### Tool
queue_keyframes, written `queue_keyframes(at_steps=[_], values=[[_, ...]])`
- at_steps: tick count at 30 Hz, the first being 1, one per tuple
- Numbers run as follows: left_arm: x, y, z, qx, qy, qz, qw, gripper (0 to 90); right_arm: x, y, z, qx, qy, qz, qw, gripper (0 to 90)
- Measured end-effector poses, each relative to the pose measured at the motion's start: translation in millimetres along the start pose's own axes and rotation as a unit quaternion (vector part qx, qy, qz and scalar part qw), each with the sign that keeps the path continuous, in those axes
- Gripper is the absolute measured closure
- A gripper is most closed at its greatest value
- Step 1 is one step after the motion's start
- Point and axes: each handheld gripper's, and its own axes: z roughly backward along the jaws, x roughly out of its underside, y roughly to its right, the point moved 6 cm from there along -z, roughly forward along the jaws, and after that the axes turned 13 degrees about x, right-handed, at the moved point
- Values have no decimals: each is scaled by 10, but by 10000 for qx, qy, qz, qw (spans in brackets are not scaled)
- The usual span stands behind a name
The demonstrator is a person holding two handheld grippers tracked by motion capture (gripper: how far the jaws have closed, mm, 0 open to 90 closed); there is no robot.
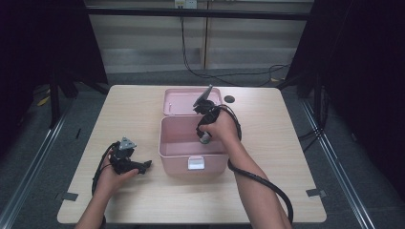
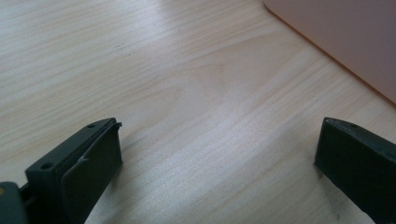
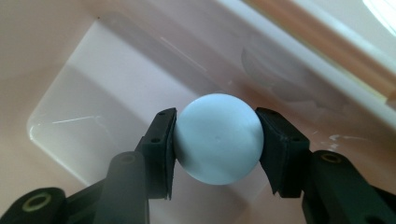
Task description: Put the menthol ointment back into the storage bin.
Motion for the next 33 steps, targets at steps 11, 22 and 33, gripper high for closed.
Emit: queue_keyframes(at_steps=[11, 22, 33], values=[[-1, 2, -4, 1, 28, 12, 10000, 0, -16, -27, -28, 9, 23, -25, 10000, 503], [-1, 1, -4, 0, 27, 10, 10000, 0, -8, -27, -73, 58, -7, -55, 10000, 503], [-2, 3, -6, -3, 44, 23, 10000, 0, -17, -43, -97, 104, -11, -90, 9999, 503]])
